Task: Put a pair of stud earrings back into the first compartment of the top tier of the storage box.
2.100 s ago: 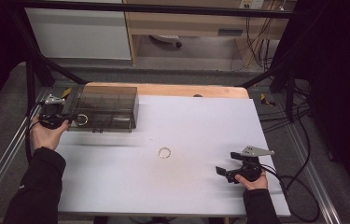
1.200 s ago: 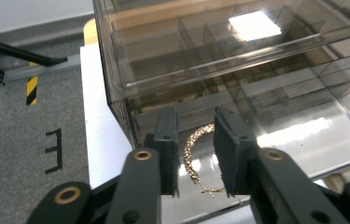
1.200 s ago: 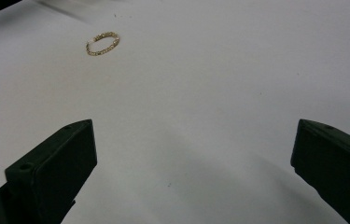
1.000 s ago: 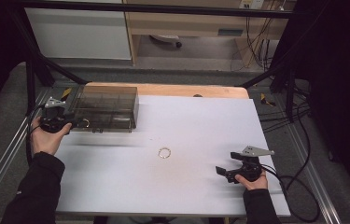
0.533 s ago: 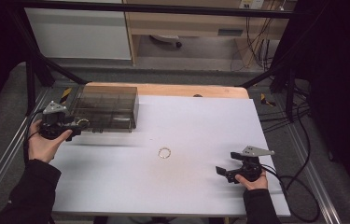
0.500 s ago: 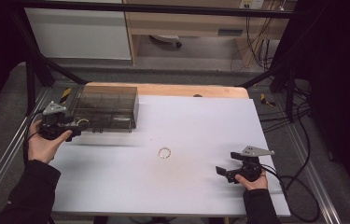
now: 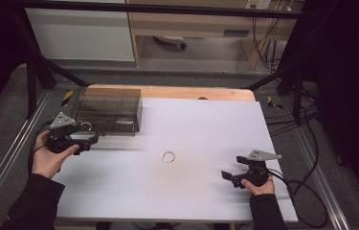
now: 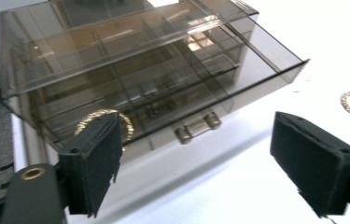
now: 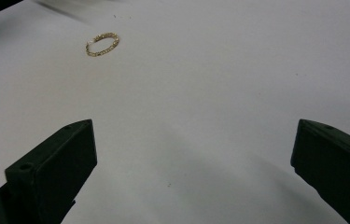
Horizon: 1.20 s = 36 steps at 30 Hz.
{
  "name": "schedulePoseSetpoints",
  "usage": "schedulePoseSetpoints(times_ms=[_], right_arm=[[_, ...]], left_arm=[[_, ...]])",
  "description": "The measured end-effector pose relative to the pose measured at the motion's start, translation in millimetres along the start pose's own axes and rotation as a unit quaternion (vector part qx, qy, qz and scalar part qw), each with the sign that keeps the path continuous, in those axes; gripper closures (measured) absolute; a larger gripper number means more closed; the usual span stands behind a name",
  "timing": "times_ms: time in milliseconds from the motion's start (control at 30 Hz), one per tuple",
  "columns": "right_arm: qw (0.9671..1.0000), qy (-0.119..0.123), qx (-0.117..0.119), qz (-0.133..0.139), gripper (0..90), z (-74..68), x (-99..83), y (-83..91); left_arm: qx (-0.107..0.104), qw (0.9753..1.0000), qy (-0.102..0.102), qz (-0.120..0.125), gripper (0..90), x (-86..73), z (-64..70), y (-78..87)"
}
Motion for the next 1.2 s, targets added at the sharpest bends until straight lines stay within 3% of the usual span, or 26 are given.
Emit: schedulePoseSetpoints(times_ms=[633, 1200], right_arm=[[1.0000, 0.000, 0.000, -0.002, 0.7, -0.2, -0.3, -0.2], [1.0000, 0.000, 0.000, -0.002, 0.7, -0.1, -0.3, -0.1]], left_arm=[[-0.041, 0.9988, -0.019, -0.022, 10.2, -23.6, 37.3, -17.9], [-0.077, 0.9957, -0.038, -0.034, 10.3, -29.3, 76.7, -38.7]])
Point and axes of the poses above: each handheld gripper's, and its own axes: y roughly backward along the jaws, x roughly out of its top, z roughly to its right, the point moved 7 cm from there along -y, roughly forward along the jaws, and after that the axes turned 2 degrees about -z, right-handed, at the moved point
